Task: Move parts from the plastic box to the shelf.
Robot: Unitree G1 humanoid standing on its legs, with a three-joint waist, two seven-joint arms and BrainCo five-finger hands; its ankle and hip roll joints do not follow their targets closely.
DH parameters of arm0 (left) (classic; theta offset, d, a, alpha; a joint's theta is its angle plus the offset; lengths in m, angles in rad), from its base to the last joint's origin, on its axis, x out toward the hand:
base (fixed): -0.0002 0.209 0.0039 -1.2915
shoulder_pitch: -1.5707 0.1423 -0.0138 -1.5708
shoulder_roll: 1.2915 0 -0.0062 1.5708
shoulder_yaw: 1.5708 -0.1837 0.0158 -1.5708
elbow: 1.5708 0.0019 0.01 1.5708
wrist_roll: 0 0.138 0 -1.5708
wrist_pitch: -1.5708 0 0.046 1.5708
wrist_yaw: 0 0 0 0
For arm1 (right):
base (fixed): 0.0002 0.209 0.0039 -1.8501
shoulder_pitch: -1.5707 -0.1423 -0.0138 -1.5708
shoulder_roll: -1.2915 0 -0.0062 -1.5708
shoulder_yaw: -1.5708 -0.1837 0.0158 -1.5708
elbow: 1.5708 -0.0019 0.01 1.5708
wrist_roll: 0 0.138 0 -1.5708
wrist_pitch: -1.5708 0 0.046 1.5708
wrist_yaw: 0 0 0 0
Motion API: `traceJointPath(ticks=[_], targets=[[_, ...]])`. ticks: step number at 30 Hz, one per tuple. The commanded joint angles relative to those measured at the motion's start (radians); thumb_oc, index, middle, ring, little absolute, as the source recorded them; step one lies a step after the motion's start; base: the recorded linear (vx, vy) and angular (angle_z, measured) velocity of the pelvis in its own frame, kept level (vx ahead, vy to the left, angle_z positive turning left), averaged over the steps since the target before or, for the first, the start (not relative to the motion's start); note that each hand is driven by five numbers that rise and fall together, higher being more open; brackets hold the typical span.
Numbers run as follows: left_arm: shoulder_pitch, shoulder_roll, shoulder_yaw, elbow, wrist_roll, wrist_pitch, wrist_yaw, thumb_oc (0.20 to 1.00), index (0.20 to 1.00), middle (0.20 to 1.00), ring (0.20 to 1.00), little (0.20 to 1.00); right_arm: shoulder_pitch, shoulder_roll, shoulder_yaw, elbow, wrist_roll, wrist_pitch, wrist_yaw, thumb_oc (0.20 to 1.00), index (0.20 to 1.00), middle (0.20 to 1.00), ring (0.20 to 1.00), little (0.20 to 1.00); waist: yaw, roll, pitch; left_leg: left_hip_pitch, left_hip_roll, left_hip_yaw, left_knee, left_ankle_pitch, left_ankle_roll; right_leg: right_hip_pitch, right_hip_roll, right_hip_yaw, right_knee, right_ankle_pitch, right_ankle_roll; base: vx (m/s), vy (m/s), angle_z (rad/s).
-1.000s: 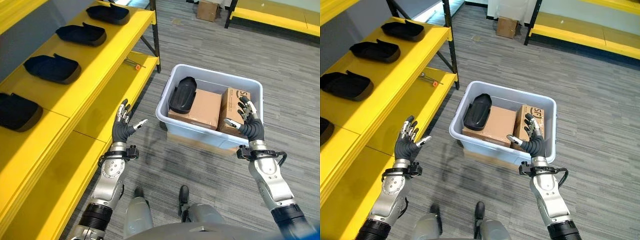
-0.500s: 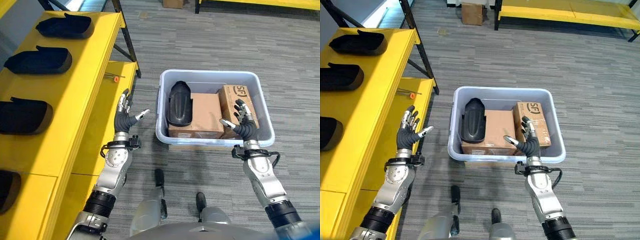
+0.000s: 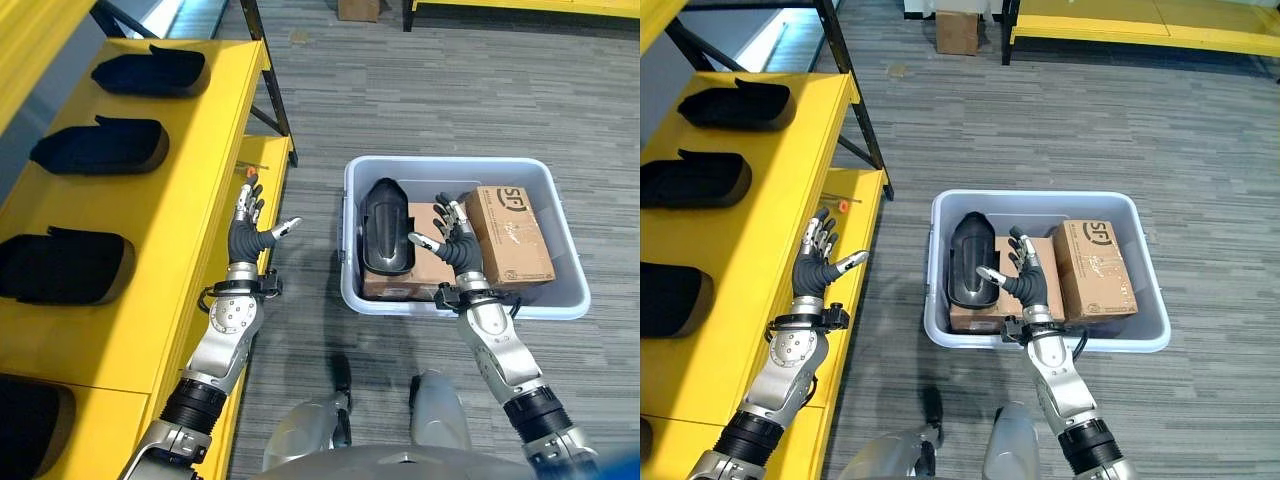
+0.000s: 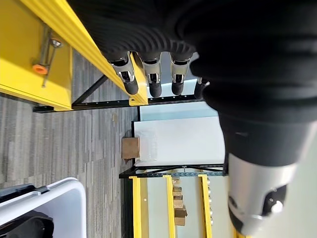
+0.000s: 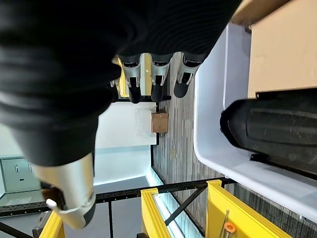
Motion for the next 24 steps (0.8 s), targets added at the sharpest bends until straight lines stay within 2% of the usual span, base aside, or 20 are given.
traceJointPath(ticks=[1,2,3,6,12,14,16,18,19,20,21,22,23,24], targets=[[0.015,0.015,0.046,-0.054,0.005,-0.041,-0.002,1.000,1.000,1.000,1.000,1.000,-0.044,0.002,-0.040,-0.024,0.014,-0.047,0.007,1.000,1.000,1.000,1.000,1.000,0.016,-0.052,-0.004,0.027,0.086,-0.024,0.046,-0.070,-0.098,0.189,0.030,-0.074,-0.229,0.180,0.010,0.16,-0.206,-0.23],[0.033,0.005,0.041,-0.054,0.015,-0.041,-0.011,1.000,1.000,1.000,1.000,1.000,-0.031,-0.006,-0.037,-0.031,0.014,-0.051,0.014,1.000,1.000,1.000,1.000,1.000,0.014,-0.064,-0.016,0.033,0.094,-0.016,0.047,-0.070,-0.108,0.237,0.053,-0.036,-0.284,0.187,0.008,0.09,-0.140,-0.22],[0.033,0.003,0.043,-0.055,0.007,-0.048,-0.010,1.000,1.000,1.000,1.000,1.000,-0.033,-0.014,-0.038,-0.036,0.016,-0.052,0.015,1.000,1.000,1.000,1.000,1.000,0.011,-0.063,-0.023,0.028,0.101,-0.017,0.042,-0.061,-0.115,0.238,0.066,-0.020,-0.301,0.188,0.006,0.06,-0.109,0.08],[0.055,-0.013,0.052,-0.061,0.002,-0.047,-0.019,1.000,1.000,1.000,1.000,1.000,-0.027,-0.037,-0.044,-0.034,0.027,-0.052,0.029,1.000,1.000,1.000,1.000,1.000,0.016,-0.058,-0.055,0.038,0.121,-0.008,0.032,-0.055,-0.131,0.272,0.087,-0.027,-0.334,0.179,-0.006,0.11,-0.134,0.06],[0.069,-0.017,0.063,-0.063,-0.006,-0.045,-0.024,1.000,1.000,1.000,1.000,1.000,-0.019,-0.056,-0.049,-0.040,0.033,-0.051,0.038,1.000,1.000,1.000,1.000,1.000,0.011,-0.052,-0.049,0.028,0.155,-0.013,0.067,-0.063,-0.157,0.282,0.111,-0.017,-0.321,0.142,-0.031,0.02,-0.113,-0.18],[0.064,-0.021,0.061,-0.062,-0.009,-0.048,-0.028,1.000,1.000,1.000,1.000,1.000,-0.018,-0.065,-0.051,-0.046,0.044,-0.057,0.037,1.000,1.000,1.000,1.000,1.000,0.009,-0.053,-0.031,-0.011,0.167,-0.024,0.145,-0.067,-0.178,0.290,0.116,-0.021,-0.318,0.124,-0.047,-0.04,-0.170,0.05],[0.058,-0.023,0.059,-0.066,-0.011,-0.050,-0.032,1.000,1.000,1.000,1.000,1.000,-0.013,-0.080,-0.056,-0.057,0.048,-0.065,0.037,1.000,1.000,1.000,1.000,1.000,0.007,-0.059,-0.006,-0.073,0.173,-0.037,0.278,-0.059,-0.200,0.300,0.114,-0.028,-0.312,0.113,-0.065,-0.07,-0.124,0.43],[0.048,-0.023,0.056,-0.070,-0.018,-0.055,-0.031,1.000,1.000,1.000,1.000,1.000,-0.020,-0.087,-0.053,-0.055,0.048,-0.070,0.033,1.000,1.000,1.000,1.000,1.000,0.020,-0.058,0.018,-0.122,0.165,-0.116,0.353,-0.026,-0.227,0.302,0.122,-0.026,-0.305,0.104,-0.078,-0.07,-0.053,0.47],[0.047,-0.023,0.056,-0.069,-0.018,-0.055,-0.031,1.000,1.000,1.000,1.000,1.000,-0.021,-0.087,-0.053,-0.054,0.048,-0.071,0.033,1.000,1.000,1.000,1.000,1.000,0.017,-0.057,0.018,-0.126,0.165,-0.121,0.357,-0.026,-0.228,0.302,0.123,-0.030,-0.305,0.103,-0.079,-0.03,0.004,0.14],[0.039,-0.025,0.056,-0.072,-0.025,-0.055,-0.031,1.000,1.000,1.000,1.000,1.000,-0.031,-0.087,-0.055,-0.045,0.044,-0.071,0.024,1.000,1.000,1.000,1.000,1.000,0.016,-0.056,0.019,-0.130,0.195,-0.132,0.321,-0.015,-0.233,0.306,0.120,-0.032,-0.307,0.100,-0.074,0.06,0.073,-0.03],[0.041,-0.022,0.060,-0.084,-0.024,-0.053,-0.031,1.000,1.000,1.000,1.000,1.000,-0.033,-0.084,-0.058,-0.037,0.044,-0.073,0.010,1.000,1.000,1.000,1.000,1.000,0.009,-0.058,0.008,-0.113,0.268,-0.124,0.246,-0.007,-0.230,0.316,0.108,-0.030,-0.318,0.100,-0.059,0.06,0.072,0.09],[0.042,-0.022,0.060,-0.084,-0.024,-0.052,-0.031,1.000,1.000,1.000,1.000,1.000,-0.033,-0.083,-0.057,-0.037,0.044,-0.073,0.009,1.000,1.000,1.000,1.000,1.000,0.012,-0.059,0.010,-0.104,0.269,-0.120,0.237,-0.003,-0.231,0.319,0.109,-0.027,-0.320,0.101,-0.059,0.13,0.187,0.24],[0.041,-0.017,0.070,-0.094,-0.020,-0.054,-0.027,1.000,1.000,1.000,1.000,1.000,-0.027,-0.081,-0.068,-0.039,0.045,-0.073,-0.002,1.000,1.000,1.000,1.000,1.000,0.010,-0.049,0.001,-0.102,0.346,-0.129,0.128,0.059,-0.240,0.319,0.094,-0.020,-0.323,0.100,-0.037,0.08,0.120,0.25],[0.041,-0.017,0.070,-0.094,-0.020,-0.054,-0.027,1.000,1.000,1.000,1.000,1.000,-0.026,-0.081,-0.068,-0.039,0.045,-0.072,-0.002,1.000,1.000,1.000,1.000,1.000,0.013,-0.049,0.001,-0.092,0.348,-0.124,0.113,0.067,-0.241,0.320,0.095,-0.018,-0.323,0.100,-0.037,0.15,0.292,0.20]])
